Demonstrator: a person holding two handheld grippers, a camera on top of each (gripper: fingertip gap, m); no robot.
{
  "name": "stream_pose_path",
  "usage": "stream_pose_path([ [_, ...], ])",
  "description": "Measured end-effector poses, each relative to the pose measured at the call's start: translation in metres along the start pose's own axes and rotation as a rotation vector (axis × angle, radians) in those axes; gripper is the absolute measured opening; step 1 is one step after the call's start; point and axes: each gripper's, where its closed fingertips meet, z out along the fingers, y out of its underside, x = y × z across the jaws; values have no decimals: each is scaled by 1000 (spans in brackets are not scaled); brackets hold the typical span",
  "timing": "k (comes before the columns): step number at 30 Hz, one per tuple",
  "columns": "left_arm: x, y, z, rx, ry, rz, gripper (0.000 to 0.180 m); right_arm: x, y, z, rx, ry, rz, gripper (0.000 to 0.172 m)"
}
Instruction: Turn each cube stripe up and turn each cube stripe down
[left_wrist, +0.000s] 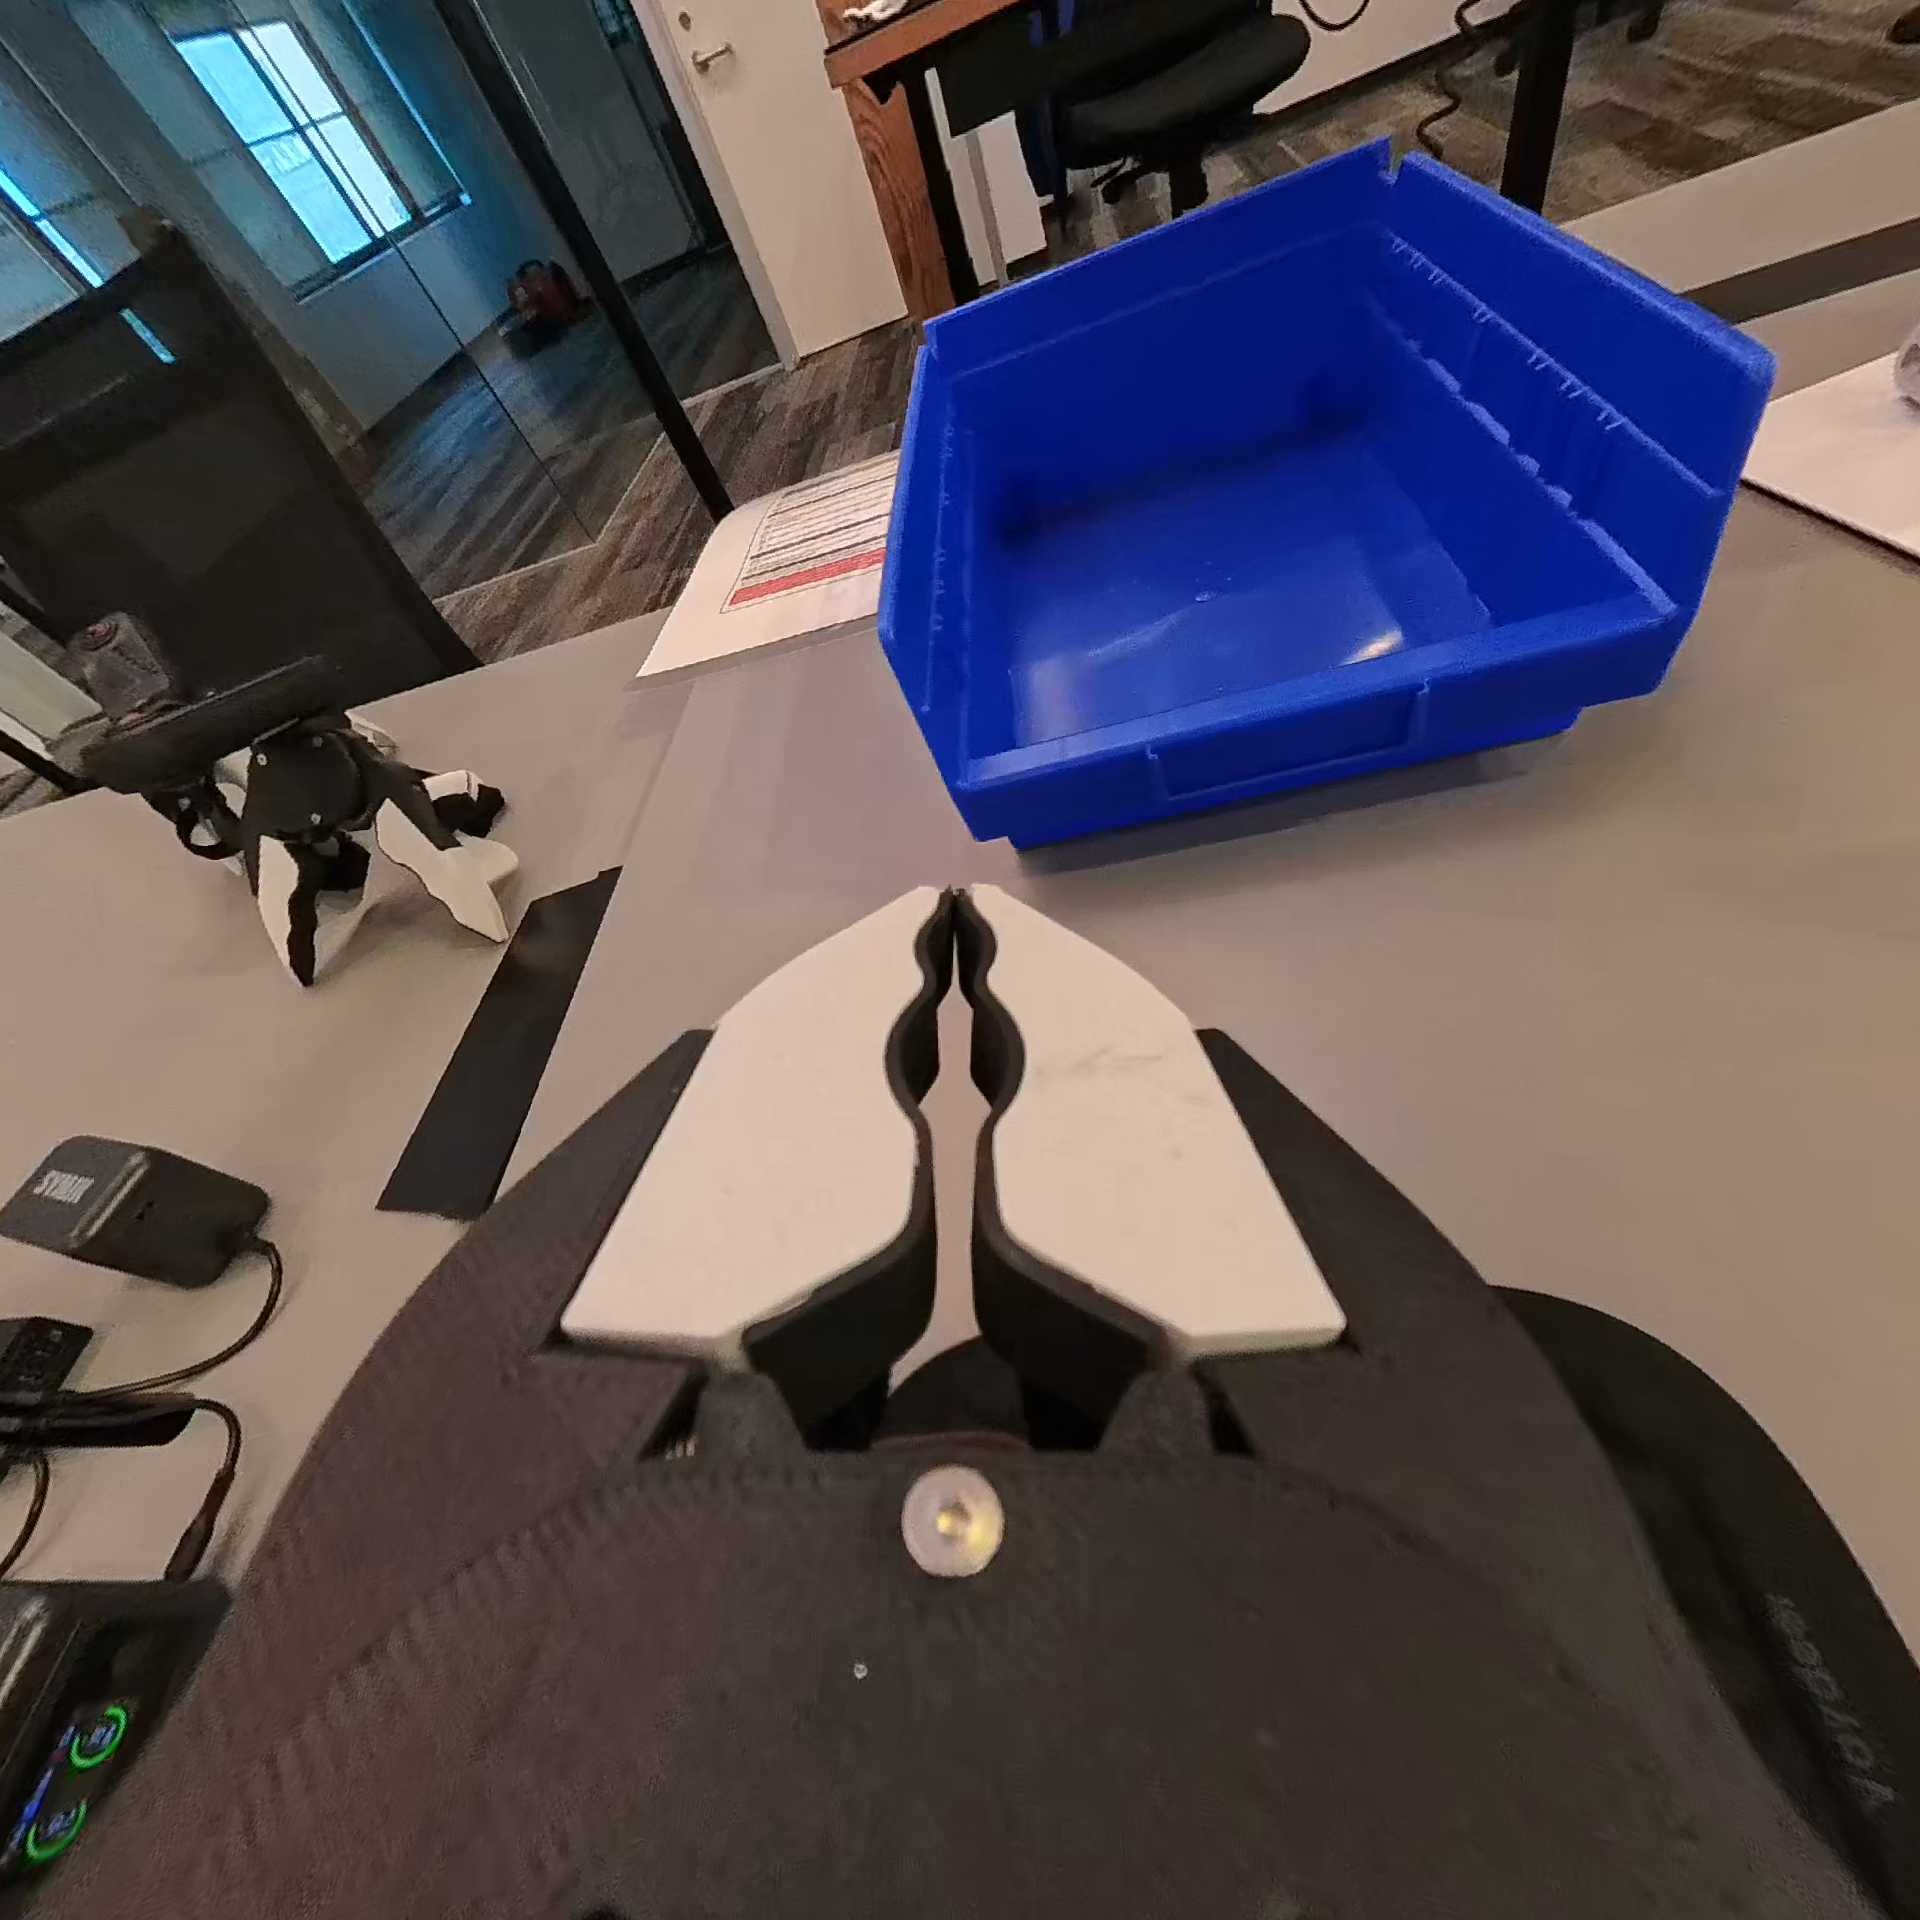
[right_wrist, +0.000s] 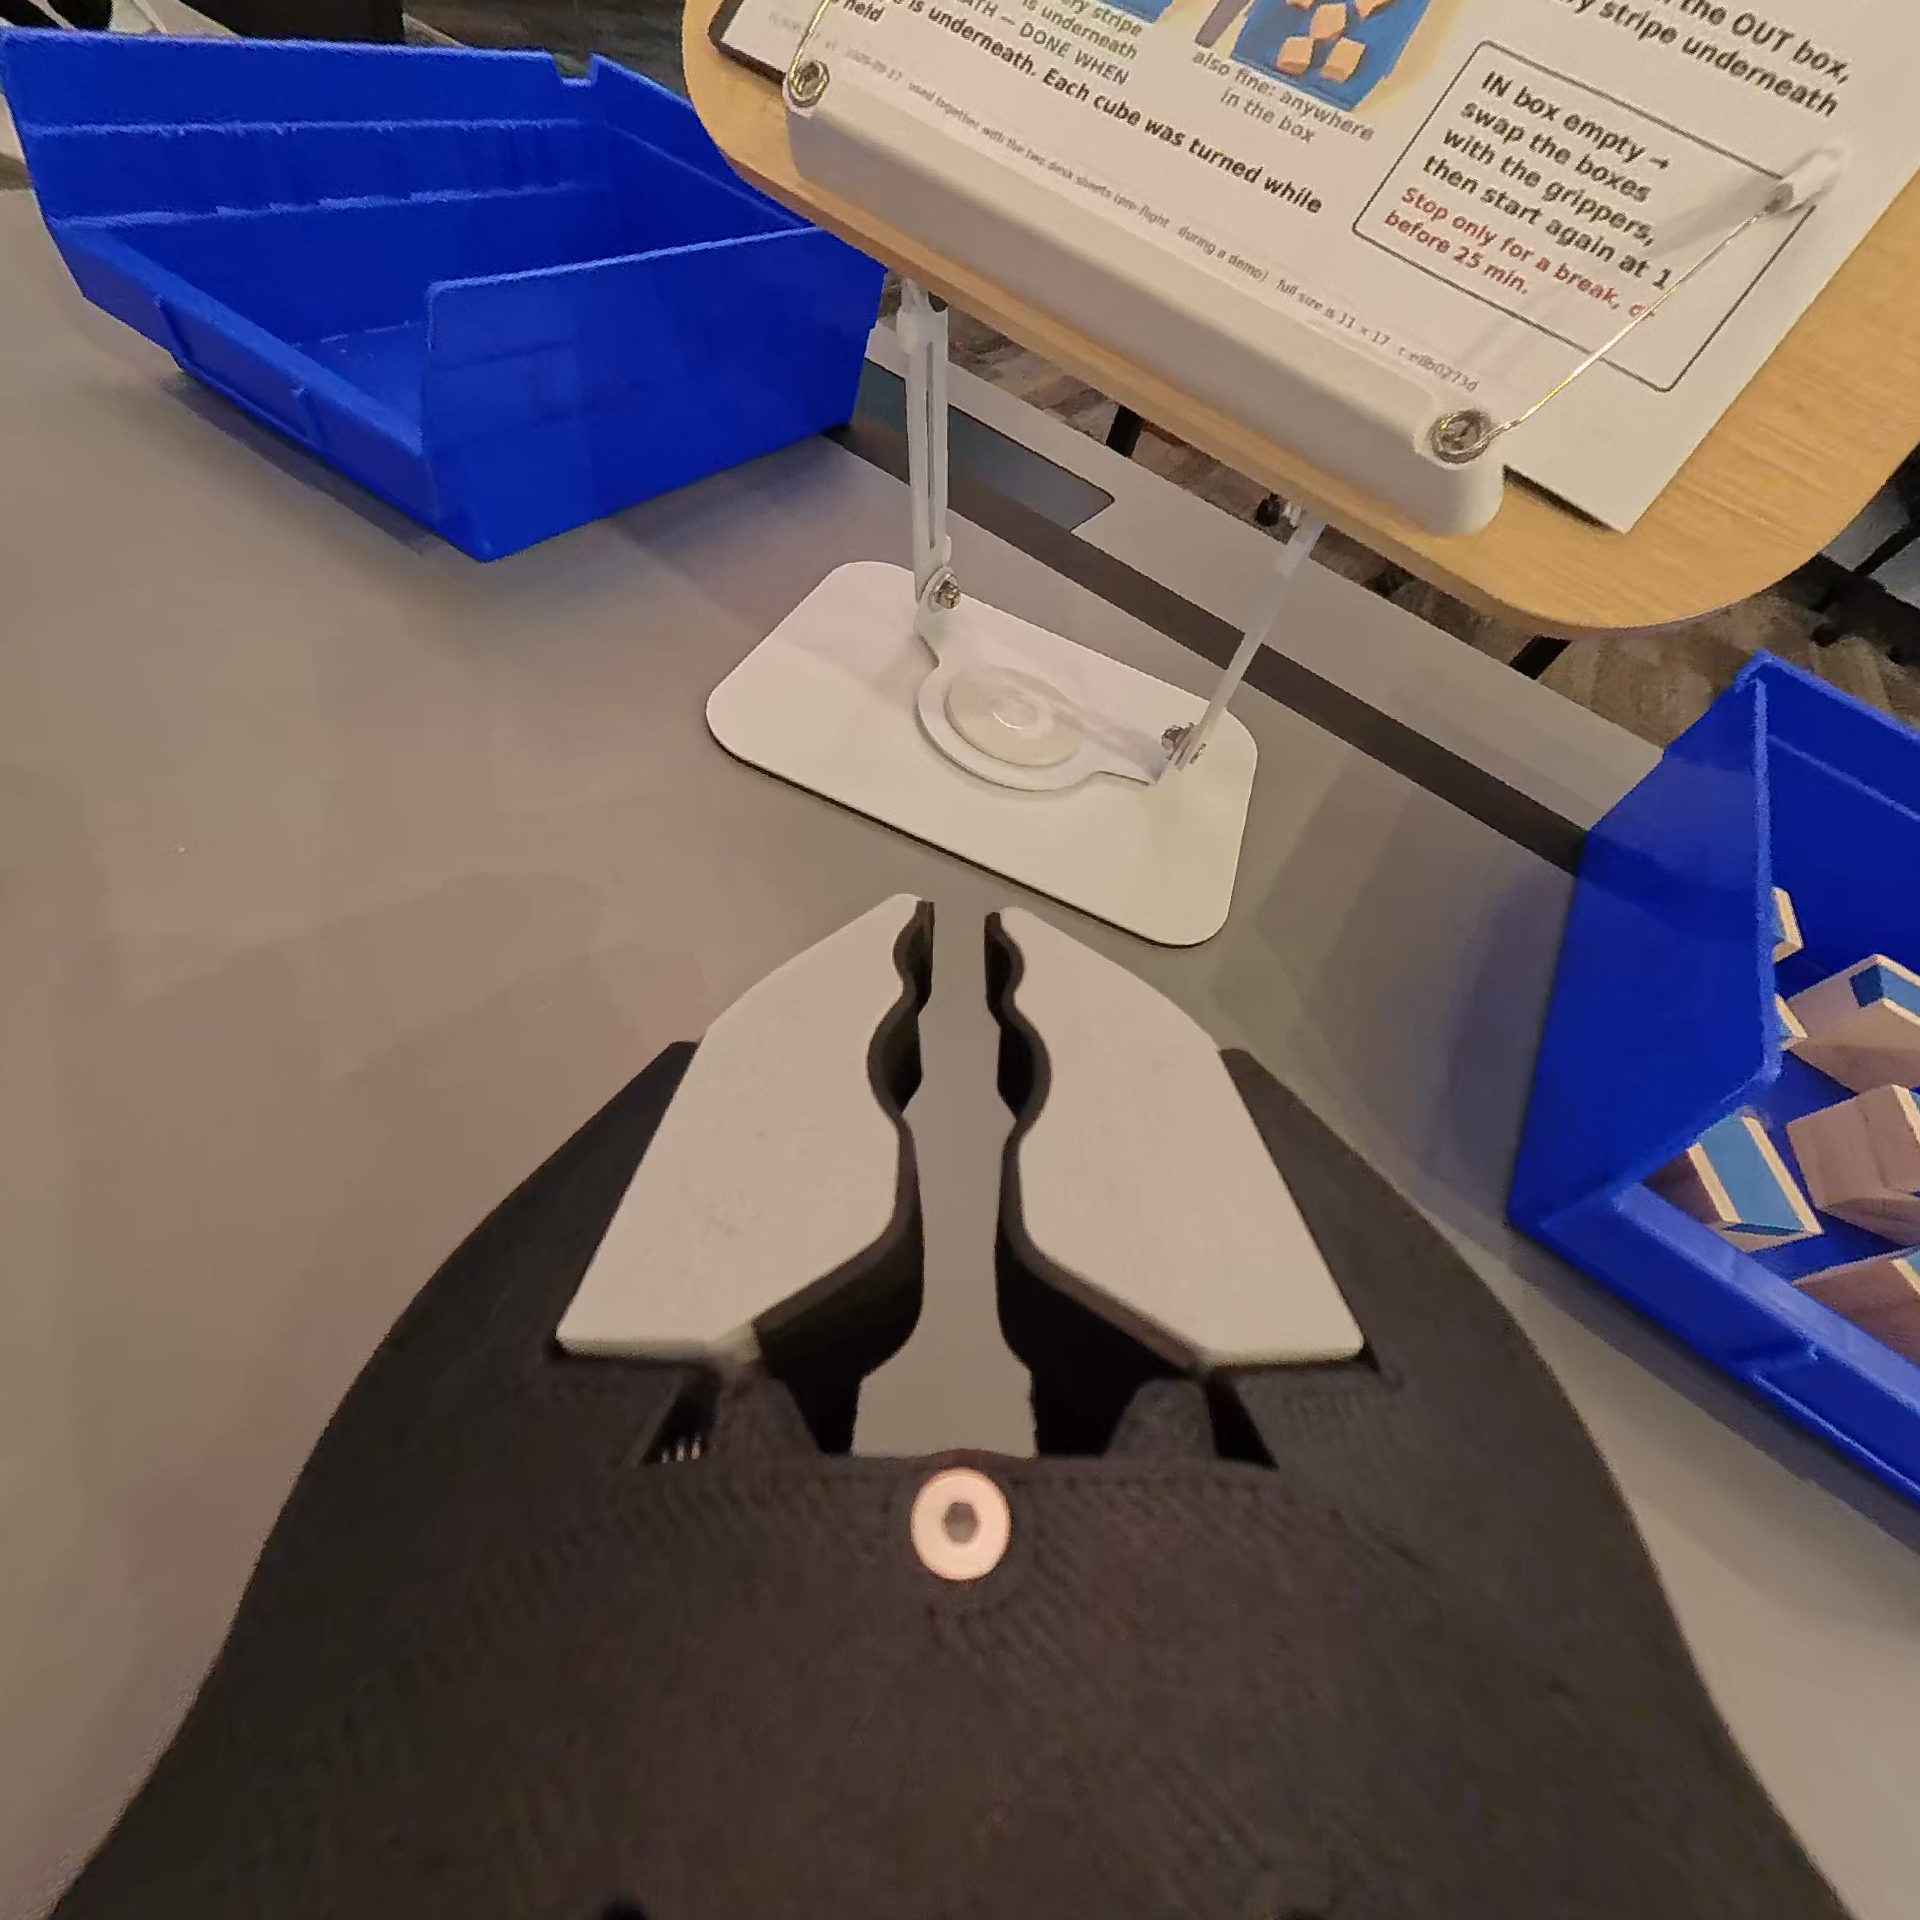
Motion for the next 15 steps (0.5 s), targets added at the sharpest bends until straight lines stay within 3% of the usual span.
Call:
stream_pose_path([
  [10, 8, 6, 6, 2, 27, 65, 9, 34, 14, -3, -12, 43, 77, 31],
  [15, 7, 11, 14, 5, 19, 87, 15, 73, 26, -11, -18, 116, 142, 40],
])
